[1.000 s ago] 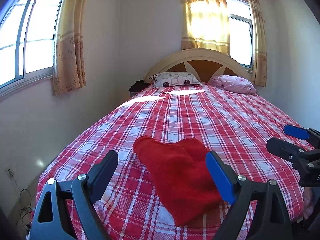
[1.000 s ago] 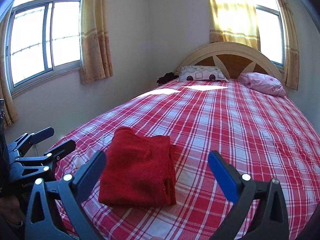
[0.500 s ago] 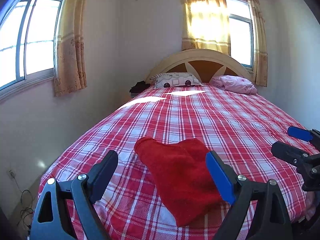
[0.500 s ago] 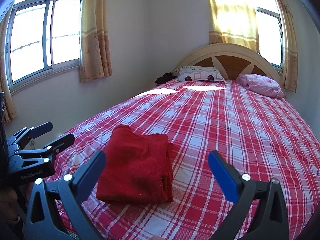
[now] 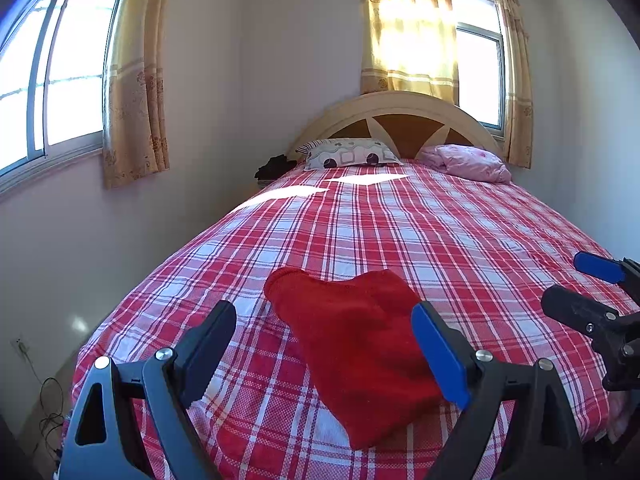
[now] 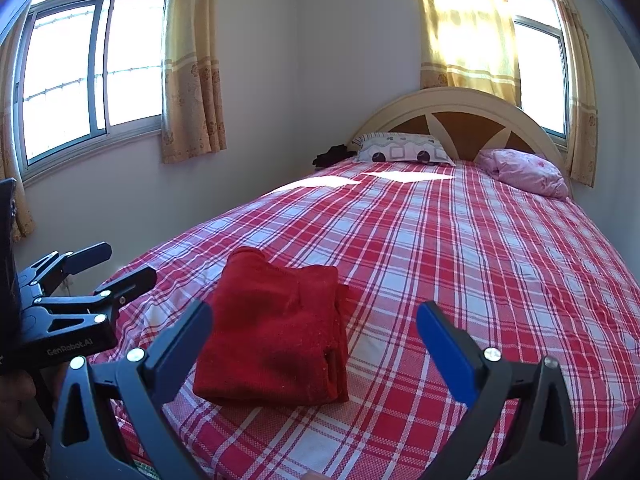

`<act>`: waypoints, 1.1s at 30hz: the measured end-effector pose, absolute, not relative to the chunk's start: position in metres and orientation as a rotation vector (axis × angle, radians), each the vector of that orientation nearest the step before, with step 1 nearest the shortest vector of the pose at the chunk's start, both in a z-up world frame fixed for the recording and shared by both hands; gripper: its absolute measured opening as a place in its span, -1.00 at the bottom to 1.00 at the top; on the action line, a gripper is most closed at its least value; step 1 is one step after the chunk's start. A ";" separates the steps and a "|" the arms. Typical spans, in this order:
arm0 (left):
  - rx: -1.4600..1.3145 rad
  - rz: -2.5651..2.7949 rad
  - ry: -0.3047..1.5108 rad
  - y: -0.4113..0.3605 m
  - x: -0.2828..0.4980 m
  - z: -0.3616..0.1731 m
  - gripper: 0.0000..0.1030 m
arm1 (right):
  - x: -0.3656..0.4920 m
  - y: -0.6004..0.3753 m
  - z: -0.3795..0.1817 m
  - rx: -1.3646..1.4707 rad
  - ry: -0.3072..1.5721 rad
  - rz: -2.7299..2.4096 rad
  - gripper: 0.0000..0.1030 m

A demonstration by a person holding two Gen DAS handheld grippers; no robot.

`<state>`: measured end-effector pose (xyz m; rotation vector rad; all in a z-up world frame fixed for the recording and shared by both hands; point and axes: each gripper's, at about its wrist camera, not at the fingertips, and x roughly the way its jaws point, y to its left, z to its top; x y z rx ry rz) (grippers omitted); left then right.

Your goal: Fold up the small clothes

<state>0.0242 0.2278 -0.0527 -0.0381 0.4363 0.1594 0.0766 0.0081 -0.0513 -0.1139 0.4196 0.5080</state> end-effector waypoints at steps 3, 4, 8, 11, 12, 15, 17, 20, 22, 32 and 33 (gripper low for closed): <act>-0.044 0.154 0.436 0.228 0.024 -0.051 0.75 | 0.077 0.008 -0.052 -0.112 0.421 0.507 1.00; -0.048 0.153 0.432 0.228 0.022 -0.051 0.75 | 0.077 0.008 -0.053 -0.112 0.421 0.507 1.00; -0.069 0.135 0.432 0.229 0.020 -0.047 0.75 | 0.077 0.007 -0.053 -0.110 0.419 0.506 1.00; -0.073 0.124 0.439 0.229 0.020 -0.046 0.75 | 0.075 0.005 -0.053 -0.104 0.410 0.505 1.00; -0.074 0.120 0.438 0.229 0.020 -0.045 0.75 | 0.075 0.005 -0.053 -0.103 0.406 0.503 1.00; -0.061 0.123 0.434 0.227 0.020 -0.044 0.77 | 0.072 0.004 -0.051 -0.102 0.389 0.502 1.00; -0.053 0.126 0.431 0.225 0.020 -0.044 0.92 | 0.070 0.004 -0.049 -0.103 0.376 0.502 1.00; -0.042 0.131 0.423 0.224 0.019 -0.043 0.92 | 0.069 0.005 -0.049 -0.106 0.371 0.502 1.00; -0.043 0.130 0.426 0.224 0.019 -0.043 0.92 | 0.070 0.005 -0.051 -0.107 0.375 0.503 1.00; -0.049 0.156 0.442 0.231 0.025 -0.047 0.92 | 0.071 0.007 -0.056 -0.109 0.385 0.509 1.00; -0.049 0.157 0.443 0.232 0.025 -0.047 0.92 | 0.071 0.007 -0.057 -0.109 0.386 0.508 1.00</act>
